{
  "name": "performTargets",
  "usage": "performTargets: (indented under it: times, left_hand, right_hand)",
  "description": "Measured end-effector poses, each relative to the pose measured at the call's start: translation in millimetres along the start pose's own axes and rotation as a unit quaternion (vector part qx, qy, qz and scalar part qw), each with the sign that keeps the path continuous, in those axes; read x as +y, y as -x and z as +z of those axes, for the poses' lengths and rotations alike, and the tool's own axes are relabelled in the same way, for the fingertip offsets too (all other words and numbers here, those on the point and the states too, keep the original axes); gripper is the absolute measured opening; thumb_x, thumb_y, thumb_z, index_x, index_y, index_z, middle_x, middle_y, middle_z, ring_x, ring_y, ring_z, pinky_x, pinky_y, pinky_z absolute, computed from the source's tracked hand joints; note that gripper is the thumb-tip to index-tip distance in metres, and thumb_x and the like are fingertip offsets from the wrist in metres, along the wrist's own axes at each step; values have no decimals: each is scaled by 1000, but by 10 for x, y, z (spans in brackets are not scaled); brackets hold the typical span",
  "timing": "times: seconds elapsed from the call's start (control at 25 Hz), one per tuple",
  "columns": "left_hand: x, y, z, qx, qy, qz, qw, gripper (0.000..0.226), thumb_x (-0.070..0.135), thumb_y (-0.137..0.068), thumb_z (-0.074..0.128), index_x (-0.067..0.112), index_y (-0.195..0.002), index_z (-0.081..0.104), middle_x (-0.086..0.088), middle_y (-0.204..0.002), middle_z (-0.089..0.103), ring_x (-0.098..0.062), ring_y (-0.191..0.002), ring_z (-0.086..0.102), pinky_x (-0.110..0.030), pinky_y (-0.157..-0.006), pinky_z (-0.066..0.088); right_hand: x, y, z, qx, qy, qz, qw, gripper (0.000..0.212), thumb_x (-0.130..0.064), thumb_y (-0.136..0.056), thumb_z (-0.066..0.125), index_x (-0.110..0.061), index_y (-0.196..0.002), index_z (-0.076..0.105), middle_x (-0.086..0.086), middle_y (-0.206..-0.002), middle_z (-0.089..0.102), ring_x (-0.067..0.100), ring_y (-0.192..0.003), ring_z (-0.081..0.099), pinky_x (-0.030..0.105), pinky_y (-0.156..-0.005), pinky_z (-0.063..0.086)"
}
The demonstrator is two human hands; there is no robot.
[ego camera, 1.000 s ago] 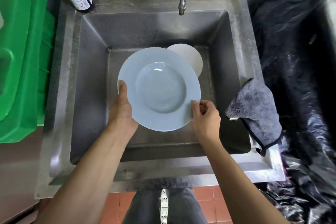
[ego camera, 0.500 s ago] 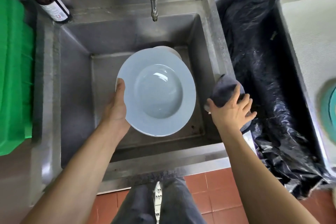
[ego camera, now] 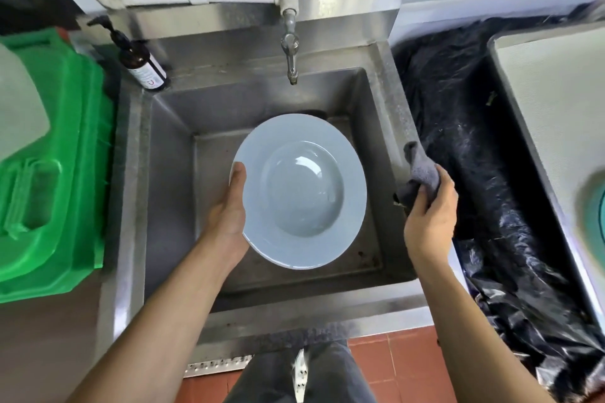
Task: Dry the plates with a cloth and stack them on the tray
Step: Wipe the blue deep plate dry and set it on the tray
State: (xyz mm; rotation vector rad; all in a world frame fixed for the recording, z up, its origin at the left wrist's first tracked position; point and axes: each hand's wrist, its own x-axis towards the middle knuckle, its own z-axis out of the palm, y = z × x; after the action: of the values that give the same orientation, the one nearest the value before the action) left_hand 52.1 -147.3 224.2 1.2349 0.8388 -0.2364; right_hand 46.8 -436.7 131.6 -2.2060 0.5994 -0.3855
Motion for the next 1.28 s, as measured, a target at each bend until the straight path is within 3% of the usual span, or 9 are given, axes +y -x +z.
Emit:
performTargets:
  times: [0.12,0.2,0.36,0.52,0.6,0.8,0.96,1.12,1.28]
  left_hand:
    - [128,137,48,-37,18,5,999,28,58,-94,58,33,-99,69,16,-91,78,-9,-82,76,-25,-58,59]
    - [211,231,89,-58,28,16,998,28,55,-95,57,31,-104,68,13,-95,78,-9,-85,76,-25,-58,60]
    - [311,390,158,-66,41,40,996,31,49,-97,57,23,-110,69,2,-96,79,-16,-85,77,-27,-57,59]
    - [438,484,139,-73,26,71,994,26,47,-98,57,26,-105,70,5,-95,79,-13,-84,77,-24,-57,58]
    - [485,533,161,-76,12,90,993,26,47,-99,56,29,-97,75,6,-96,79,-11,-85,76,-22,-58,58]
    - [597,625,151,-72,21,129,989,31,42,-101,55,35,-85,81,12,-91,79,-3,-84,74,-15,-60,56]
    - [703,708,237,-110,9,170,979,34,46,-102,49,58,-84,75,26,-99,75,7,-97,69,-9,-70,53]
    - [769,642,257,-102,32,185,977,34,31,-106,47,32,-96,79,10,-104,78,-4,-99,72,-16,-75,55]
    - [827,669,276,-121,28,192,974,32,36,-106,46,25,-128,66,5,-124,72,-10,-118,66,-26,-94,54]
  right_hand:
    - [-616,80,-107,13,-138,-51,989,35,-26,-103,52,-36,-136,45,-15,-114,64,5,-100,64,5,-83,41]
    - [-1031,211,-76,-36,-174,-99,979,41,-36,-98,62,-45,-133,44,-25,-119,63,-7,-105,63,1,-83,40]
    - [-1384,491,204,-189,-22,-230,955,72,-53,-92,68,-26,-154,43,1,-163,36,16,-150,34,23,-121,23]
    - [-1517,561,320,-227,-71,-202,950,73,-45,-100,59,-31,-162,24,-2,-171,10,10,-158,4,34,-128,9]
    - [-1617,541,336,-216,-108,-205,949,63,-36,-105,52,-31,-162,25,-6,-171,8,8,-158,3,37,-129,10]
    - [-1851,291,248,-194,-81,-382,900,52,-28,-104,46,-17,-155,43,6,-167,27,21,-156,22,44,-128,14]
    - [-2104,172,187,-186,-154,-238,941,49,-22,-105,43,-18,-154,43,4,-167,27,13,-157,15,51,-128,8]
    - [-2173,584,170,-273,-248,-282,885,45,-24,-107,42,-27,-152,44,-7,-167,29,8,-155,20,40,-127,22]
    - [-2369,509,134,-261,-310,-140,904,47,-20,-109,42,-33,-153,37,-7,-163,38,4,-150,31,39,-124,28]
